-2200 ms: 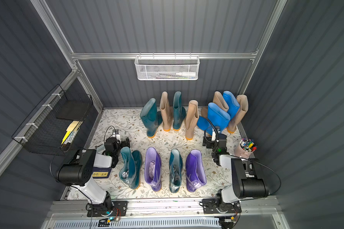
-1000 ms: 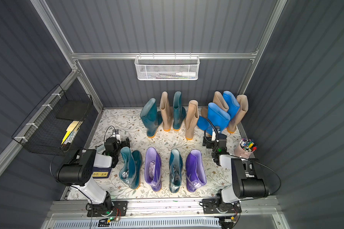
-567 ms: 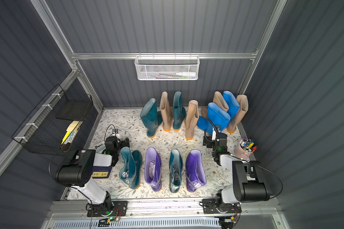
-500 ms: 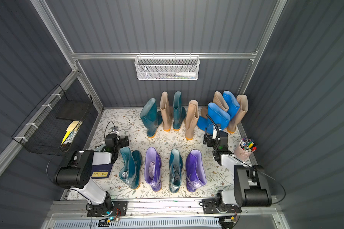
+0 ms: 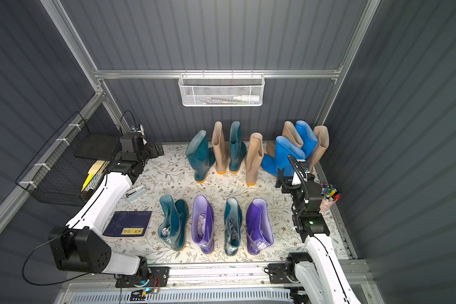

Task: Match and arrange rain boots in pairs
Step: Pick up the rain boot at the center of the board.

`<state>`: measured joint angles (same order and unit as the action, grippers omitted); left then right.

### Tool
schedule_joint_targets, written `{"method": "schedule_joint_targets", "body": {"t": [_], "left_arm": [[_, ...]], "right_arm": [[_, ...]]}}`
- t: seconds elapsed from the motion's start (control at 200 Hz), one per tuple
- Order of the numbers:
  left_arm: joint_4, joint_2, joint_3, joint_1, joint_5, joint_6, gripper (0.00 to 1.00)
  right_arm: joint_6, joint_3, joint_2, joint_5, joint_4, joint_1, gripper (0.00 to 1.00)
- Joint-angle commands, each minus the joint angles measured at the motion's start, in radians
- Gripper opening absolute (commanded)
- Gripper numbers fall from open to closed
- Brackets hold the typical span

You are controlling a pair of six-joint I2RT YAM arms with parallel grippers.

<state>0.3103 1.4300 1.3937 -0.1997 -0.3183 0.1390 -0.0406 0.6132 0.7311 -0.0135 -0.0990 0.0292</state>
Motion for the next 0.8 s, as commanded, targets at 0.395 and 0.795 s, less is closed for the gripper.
{"method": "schedule_joint_targets", "body": {"t": [0.395, 0.795], "left_arm": [[0.442, 0.188, 0.499, -0.138, 0.3, -0.034, 0.99], [0.691, 0.497, 0.873, -0.251, 0.22, -0.06, 0.99]], "right_arm": [[-0.09, 0.643, 0.342, -0.365, 0.669, 0.07, 0.93], [-0.13, 0.649, 0.346, -0.408, 0.687, 0.091, 0.93]]}}
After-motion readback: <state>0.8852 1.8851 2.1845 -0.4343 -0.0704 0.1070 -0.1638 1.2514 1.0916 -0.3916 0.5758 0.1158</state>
